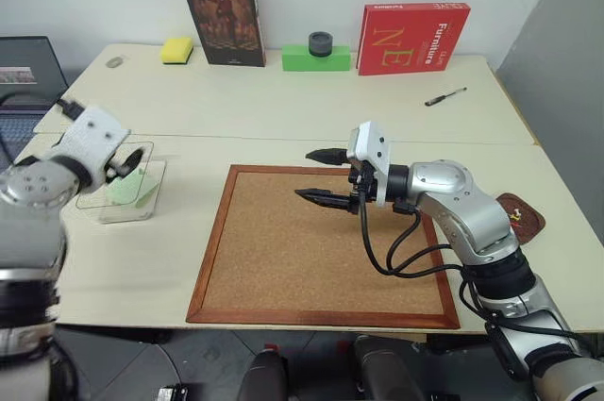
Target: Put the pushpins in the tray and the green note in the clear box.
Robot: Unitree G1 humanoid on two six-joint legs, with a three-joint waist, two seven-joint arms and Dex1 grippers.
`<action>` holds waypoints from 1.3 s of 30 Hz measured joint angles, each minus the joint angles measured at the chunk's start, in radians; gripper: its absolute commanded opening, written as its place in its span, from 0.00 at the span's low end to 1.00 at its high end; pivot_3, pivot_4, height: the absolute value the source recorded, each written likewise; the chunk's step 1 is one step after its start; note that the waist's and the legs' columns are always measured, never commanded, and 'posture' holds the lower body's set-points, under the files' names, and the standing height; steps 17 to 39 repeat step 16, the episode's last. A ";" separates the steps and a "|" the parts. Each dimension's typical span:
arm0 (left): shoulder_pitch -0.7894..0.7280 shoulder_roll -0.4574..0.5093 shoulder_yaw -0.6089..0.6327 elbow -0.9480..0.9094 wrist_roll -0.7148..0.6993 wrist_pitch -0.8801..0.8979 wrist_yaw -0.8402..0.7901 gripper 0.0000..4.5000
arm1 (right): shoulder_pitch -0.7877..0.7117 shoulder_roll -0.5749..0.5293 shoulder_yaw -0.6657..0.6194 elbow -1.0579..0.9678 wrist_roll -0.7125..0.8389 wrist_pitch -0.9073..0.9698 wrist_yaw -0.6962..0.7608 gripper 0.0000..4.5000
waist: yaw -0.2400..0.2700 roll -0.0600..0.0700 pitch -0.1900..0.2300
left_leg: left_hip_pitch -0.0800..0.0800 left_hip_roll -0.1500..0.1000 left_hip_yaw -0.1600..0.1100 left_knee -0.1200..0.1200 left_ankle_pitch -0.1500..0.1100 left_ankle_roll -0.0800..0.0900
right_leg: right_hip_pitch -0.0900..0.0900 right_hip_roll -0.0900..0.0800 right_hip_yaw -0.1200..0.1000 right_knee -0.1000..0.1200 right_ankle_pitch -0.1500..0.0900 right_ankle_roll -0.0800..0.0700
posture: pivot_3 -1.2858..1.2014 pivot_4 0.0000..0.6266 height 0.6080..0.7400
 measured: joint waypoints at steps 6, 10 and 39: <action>-0.017 -0.223 -0.041 -0.152 -0.176 0.132 -0.011 0.96 | 0.176 -0.019 -0.106 -0.113 -0.012 0.016 -0.140 0.77 | 0.005 0.000 0.000 | -0.001 0.000 0.000 0.000 0.000 0.000 | 0.000 0.000 0.000 0.000 0.003 -0.005 | 0.52 0.24 1.00; 0.028 -0.270 -0.082 -0.210 -0.205 0.136 -0.016 0.96 | 0.344 -0.047 -0.181 -0.215 -0.020 0.032 -0.214 0.77 | 0.005 0.000 0.000 | 0.000 0.000 -0.001 -0.001 0.000 0.000 | 0.000 0.000 0.000 -0.001 0.003 -0.005 | 0.52 0.24 1.00; 0.076 -0.282 -0.126 -0.203 -0.261 0.126 -0.104 0.96 | 0.562 -0.045 -0.262 -0.319 -0.064 0.031 -0.350 0.77 | -0.001 0.000 0.000 | 0.005 0.000 0.001 -0.001 0.000 0.000 | 0.003 0.001 0.002 0.001 0.000 0.000 | 0.52 0.24 1.00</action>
